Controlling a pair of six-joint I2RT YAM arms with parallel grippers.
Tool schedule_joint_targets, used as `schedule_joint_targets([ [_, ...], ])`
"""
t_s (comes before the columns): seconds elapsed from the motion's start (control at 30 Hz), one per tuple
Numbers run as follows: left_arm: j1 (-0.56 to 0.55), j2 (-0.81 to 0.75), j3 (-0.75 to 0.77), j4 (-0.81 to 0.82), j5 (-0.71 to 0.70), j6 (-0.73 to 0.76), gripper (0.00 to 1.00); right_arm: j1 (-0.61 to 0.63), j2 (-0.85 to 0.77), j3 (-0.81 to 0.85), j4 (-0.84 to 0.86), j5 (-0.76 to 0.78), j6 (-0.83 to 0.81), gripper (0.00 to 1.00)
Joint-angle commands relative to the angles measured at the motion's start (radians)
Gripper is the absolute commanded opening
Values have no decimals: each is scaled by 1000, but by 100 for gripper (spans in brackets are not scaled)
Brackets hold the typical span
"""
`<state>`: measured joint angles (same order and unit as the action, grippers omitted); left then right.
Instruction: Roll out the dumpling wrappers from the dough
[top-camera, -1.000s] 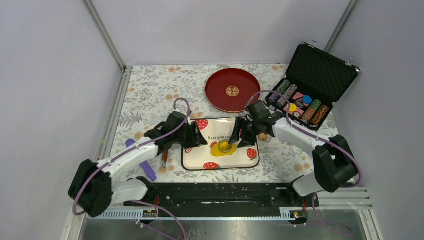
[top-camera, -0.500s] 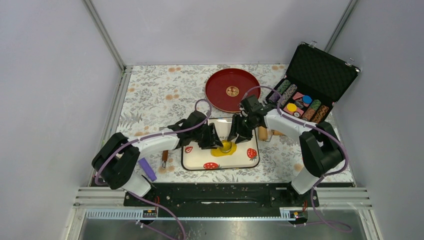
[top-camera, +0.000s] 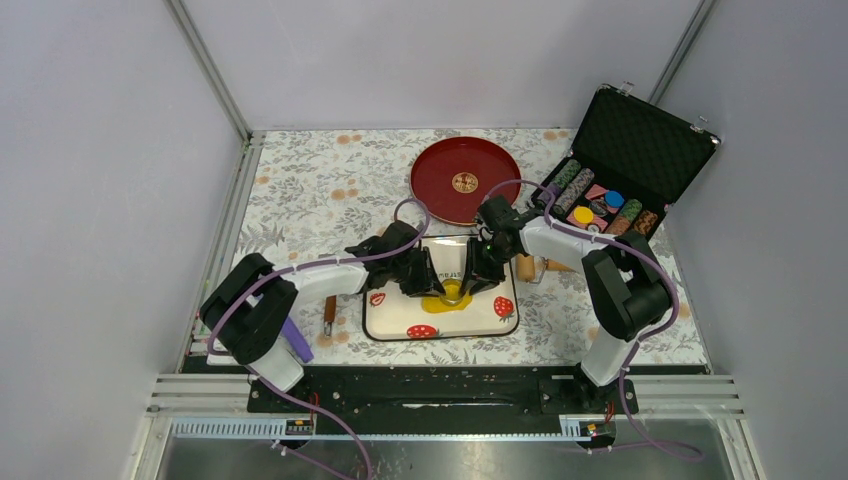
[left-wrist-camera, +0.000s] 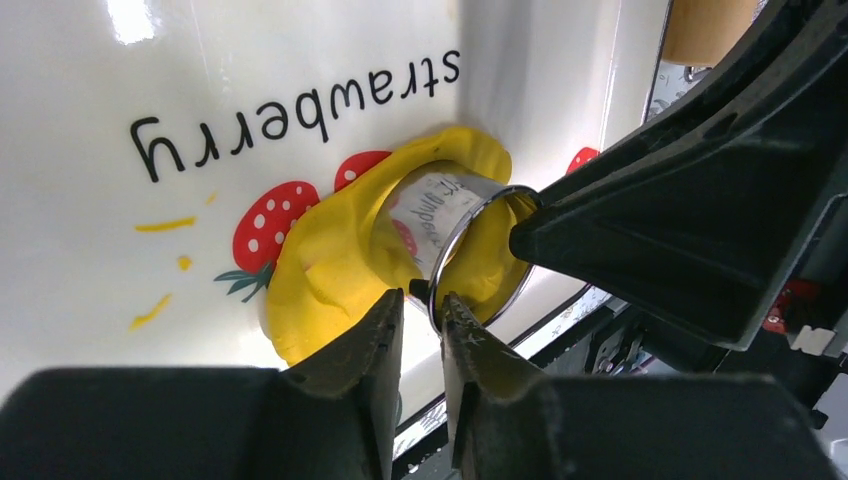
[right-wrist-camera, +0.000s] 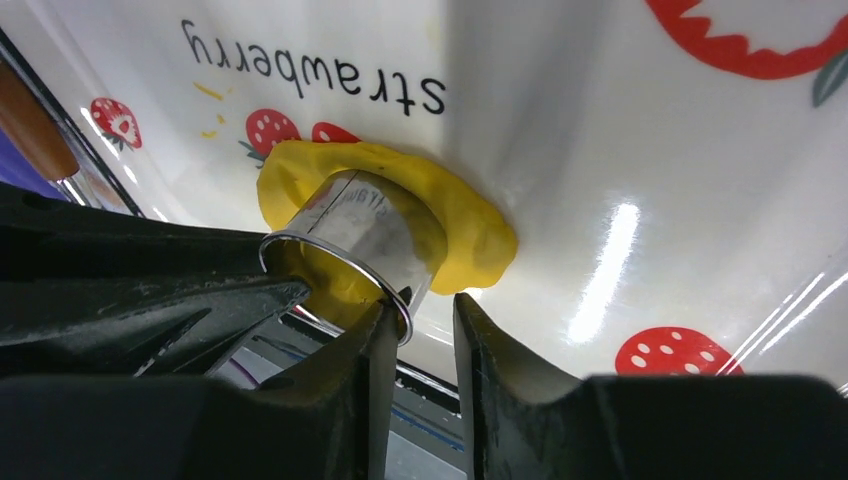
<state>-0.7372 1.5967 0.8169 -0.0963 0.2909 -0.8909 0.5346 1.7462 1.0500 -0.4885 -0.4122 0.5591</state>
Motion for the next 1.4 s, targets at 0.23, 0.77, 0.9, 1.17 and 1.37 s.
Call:
schedule_joint_targets([
  [0.23,0,34,31,14,-44,12,7,-5,23,34,-2,-62,-32,22],
  [0.77,0,77,14,-1,-64,8,0,-5,68,3,0,-52,-42,0],
  [0.9,1,92,8,-11,-73,0,0,-6,83,-3,-2,-48,-44,0],
  [1.17,0,132,-4,-31,-102,-29,0,-6,115,-15,-2,-37,-31,0],
  [1.37,0,156,-17,-38,-112,-47,0,-5,119,-31,-2,-23,-27,0],
])
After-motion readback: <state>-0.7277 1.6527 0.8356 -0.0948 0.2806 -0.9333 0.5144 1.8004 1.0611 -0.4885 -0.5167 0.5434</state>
